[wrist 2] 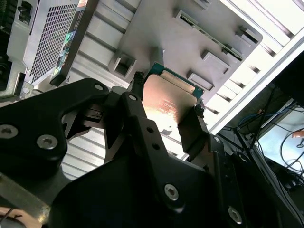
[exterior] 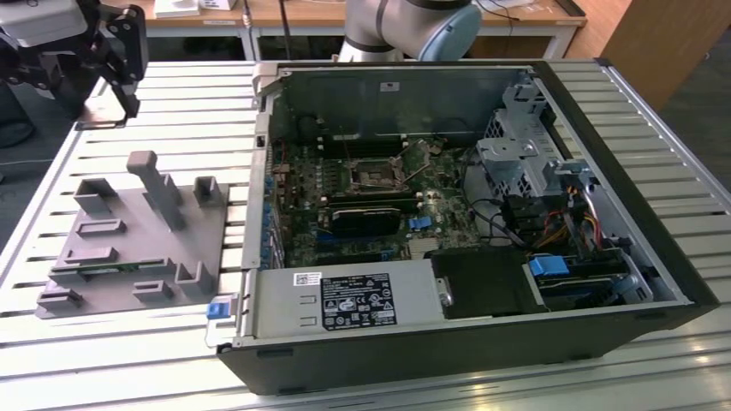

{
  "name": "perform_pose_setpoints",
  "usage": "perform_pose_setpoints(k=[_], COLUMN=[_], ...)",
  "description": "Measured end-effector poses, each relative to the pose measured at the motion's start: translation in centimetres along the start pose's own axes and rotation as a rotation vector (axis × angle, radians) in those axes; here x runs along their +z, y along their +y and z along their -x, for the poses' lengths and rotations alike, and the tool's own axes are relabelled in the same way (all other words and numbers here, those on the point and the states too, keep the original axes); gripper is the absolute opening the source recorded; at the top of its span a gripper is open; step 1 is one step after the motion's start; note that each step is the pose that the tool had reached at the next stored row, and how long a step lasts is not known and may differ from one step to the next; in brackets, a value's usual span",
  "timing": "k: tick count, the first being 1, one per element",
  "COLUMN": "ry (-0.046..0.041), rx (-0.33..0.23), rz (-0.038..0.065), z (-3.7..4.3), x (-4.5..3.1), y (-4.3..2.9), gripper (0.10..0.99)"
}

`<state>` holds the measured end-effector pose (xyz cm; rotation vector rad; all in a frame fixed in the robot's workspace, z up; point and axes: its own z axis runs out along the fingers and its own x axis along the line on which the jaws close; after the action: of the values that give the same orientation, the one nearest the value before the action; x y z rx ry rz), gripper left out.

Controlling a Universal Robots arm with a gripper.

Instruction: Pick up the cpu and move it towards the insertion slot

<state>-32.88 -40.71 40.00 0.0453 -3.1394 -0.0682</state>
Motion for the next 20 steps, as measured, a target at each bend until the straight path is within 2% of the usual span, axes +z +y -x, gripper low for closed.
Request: perform_pose_setpoints(k=[20], ry=[0.0], rx=[0.0], rz=[0.0], z=[1.17], x=[0.0], y=[-0.03], gripper=[0.541])
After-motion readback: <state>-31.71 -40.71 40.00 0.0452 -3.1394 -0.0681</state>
